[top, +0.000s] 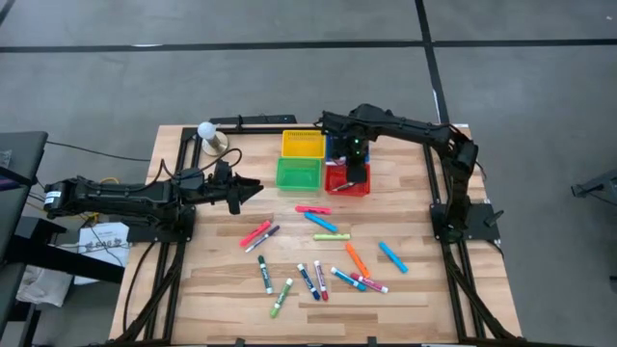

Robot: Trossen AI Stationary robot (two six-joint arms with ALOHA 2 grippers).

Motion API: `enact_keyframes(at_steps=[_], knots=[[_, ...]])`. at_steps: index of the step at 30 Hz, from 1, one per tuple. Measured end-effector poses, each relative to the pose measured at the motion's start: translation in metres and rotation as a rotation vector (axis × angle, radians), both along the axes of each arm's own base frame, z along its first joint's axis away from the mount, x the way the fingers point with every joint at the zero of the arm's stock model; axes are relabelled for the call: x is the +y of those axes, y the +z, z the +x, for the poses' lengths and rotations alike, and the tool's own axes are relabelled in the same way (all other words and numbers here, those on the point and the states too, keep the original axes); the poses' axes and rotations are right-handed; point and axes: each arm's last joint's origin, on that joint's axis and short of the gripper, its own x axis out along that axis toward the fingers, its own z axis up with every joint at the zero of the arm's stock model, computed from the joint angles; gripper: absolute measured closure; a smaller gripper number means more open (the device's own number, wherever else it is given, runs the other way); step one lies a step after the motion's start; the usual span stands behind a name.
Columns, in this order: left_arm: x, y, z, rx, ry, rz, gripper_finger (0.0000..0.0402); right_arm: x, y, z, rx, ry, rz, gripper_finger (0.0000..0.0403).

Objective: Pick & Place Markers
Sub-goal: Put the small red marker pen into the red bin

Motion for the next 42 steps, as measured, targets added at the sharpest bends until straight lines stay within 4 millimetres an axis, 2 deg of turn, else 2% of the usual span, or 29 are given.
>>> enact_keyframes(at_steps=[4, 11, 18, 37, 42], knots=[[0.0, 0.0, 0.0, 0.0, 0.0, 0.0, 0.0243, 0.006, -0.01, 0.001, 0.0, 0.012, 0.046, 0.036], [0.0, 0.0, 0.0, 0.0, 0.0, 0.0, 0.0243, 0.007, -0.042, -0.003, 0.022, 0.01, 0.057, 0.036], [0.0, 0.0, 0.0, -0.003, 0.0, 0.0, 0.0243, 0.001, -0.059, -0.005, -0.007, 0.019, 0.044, 0.036], [0.0, 0.001, 0.0, -0.007, -0.001, 0.001, 0.0243, 0.005, -0.103, -0.015, -0.028, 0.073, 0.029, 0.036], [0.0, 0.001, 0.0, -0.011, 0.0, 0.001, 0.0243, 0.006, -0.109, -0.016, -0.033, 0.073, 0.025, 0.036]])
